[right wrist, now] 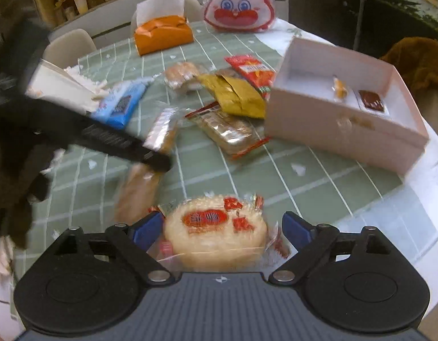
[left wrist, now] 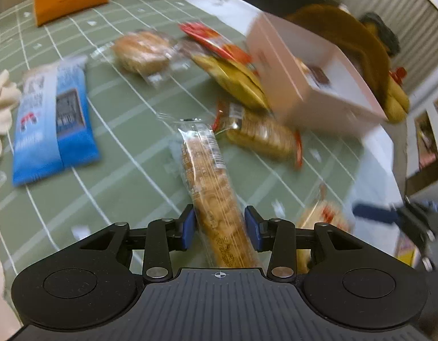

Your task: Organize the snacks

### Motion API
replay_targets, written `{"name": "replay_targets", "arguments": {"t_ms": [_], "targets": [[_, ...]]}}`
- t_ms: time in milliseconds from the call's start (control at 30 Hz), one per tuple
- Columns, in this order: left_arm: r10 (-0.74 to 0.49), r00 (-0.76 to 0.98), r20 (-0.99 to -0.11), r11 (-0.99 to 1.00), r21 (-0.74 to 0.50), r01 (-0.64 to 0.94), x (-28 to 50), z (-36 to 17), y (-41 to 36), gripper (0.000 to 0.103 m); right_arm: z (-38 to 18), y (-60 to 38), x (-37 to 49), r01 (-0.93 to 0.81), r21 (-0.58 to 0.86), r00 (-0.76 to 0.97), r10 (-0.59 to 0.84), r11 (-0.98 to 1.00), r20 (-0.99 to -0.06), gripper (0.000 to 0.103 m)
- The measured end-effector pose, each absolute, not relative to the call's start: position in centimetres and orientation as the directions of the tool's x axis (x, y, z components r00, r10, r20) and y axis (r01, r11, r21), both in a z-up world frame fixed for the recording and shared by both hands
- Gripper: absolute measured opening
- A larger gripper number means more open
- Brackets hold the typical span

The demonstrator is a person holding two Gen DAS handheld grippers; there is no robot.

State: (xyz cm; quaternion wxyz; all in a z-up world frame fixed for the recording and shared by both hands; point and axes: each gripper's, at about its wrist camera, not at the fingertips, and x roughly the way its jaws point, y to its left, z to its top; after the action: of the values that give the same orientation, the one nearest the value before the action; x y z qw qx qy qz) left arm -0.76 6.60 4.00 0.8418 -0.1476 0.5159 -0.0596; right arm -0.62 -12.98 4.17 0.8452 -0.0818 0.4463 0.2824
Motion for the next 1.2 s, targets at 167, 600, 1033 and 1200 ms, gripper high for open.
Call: {"name": "replay_targets", "arguments": {"t_ms": [167,600,1033,1200], "targets": [[-0.246,0.459,-0.854,0.959,-0.284,-0.014,-2.5,4.1,5.1,0.045,3.2,-15.4,-0.8,-0.514,0.120,0.431,0.377,0.849,-0.820,0.097],[-0.169,0.475,-0.864,0.982,-0.189,0.005,-1.5,3.8,2.8,0.045,2.8,-15.7,-3.2,-0.549,0.157,0.392,0.419,0.821,-0.819,0.097],[-0.100,0.472,-0.876,0.993,-0.117,-0.007,-1.5,3.8,1.6,0.045,2.2,-20.2,-1.0,-0.397,-0.013,0.493,0.202,0.918,-0.846,0.097],[-0.111,0.469,-0.876,0.991,-0.136,-0.019,-1.6,3.8,1.9,0.045,2.4,-20.7,0.0,-0.341,0.051,0.480,0.221,0.939,-0.849,0.097]]}}
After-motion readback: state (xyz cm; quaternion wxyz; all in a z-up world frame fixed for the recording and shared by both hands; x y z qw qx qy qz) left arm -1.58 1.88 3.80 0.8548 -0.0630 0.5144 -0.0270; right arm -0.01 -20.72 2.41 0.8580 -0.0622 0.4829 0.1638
